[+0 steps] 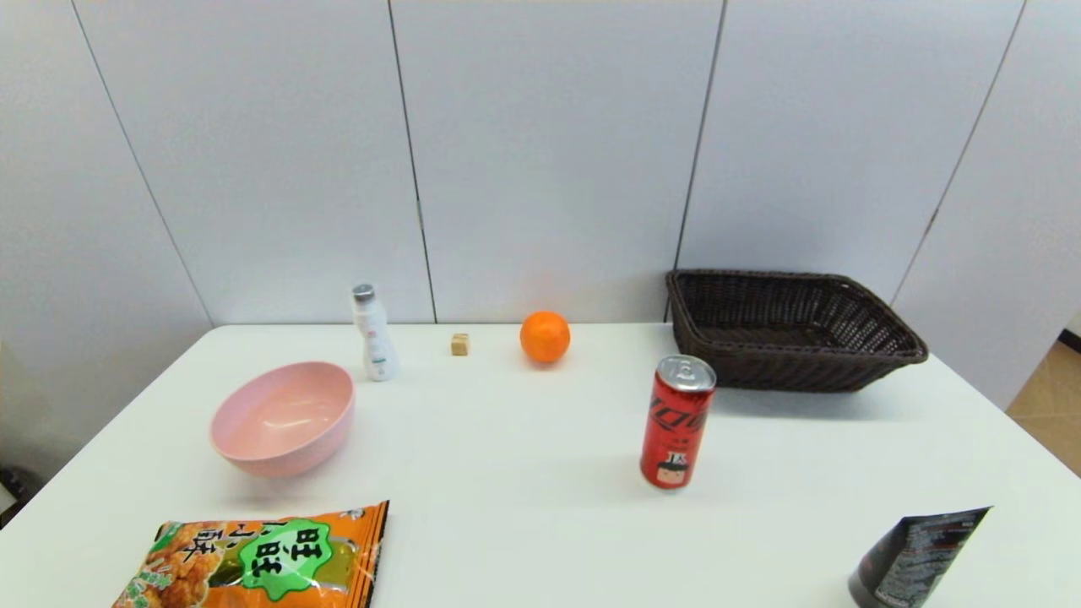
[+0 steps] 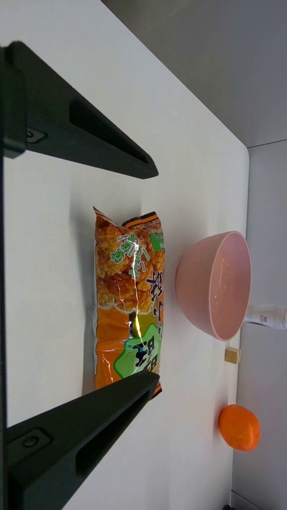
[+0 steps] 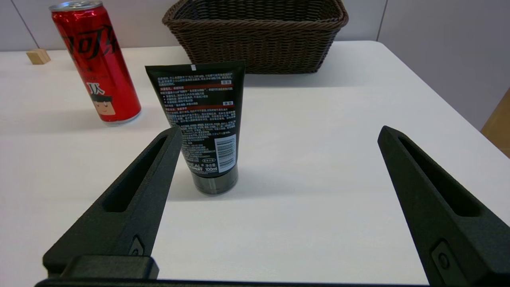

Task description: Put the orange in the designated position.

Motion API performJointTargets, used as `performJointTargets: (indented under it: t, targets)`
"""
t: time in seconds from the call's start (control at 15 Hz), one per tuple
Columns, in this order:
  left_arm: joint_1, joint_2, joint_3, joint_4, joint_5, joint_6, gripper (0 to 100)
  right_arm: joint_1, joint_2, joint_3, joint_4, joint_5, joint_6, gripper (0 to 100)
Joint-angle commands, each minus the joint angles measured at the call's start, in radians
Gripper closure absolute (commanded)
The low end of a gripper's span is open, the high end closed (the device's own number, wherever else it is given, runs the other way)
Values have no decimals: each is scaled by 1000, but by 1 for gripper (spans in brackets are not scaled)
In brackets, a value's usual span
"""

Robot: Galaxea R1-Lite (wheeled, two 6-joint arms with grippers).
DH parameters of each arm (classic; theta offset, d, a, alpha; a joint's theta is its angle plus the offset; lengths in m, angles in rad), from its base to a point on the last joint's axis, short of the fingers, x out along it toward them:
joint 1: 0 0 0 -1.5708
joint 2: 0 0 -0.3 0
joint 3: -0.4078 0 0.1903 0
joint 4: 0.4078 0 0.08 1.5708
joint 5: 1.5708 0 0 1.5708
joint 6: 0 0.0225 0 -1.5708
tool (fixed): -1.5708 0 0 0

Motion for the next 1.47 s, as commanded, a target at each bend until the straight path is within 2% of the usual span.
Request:
performJointTargets:
  t: [0.07, 1.47]
  targets:
    - [0, 0, 0, 0, 1, -1, 0, 0, 1, 1, -2, 0, 0, 0]
    - [0, 1, 0, 0, -1, -2, 0, 0, 1, 1, 0, 0, 0, 0]
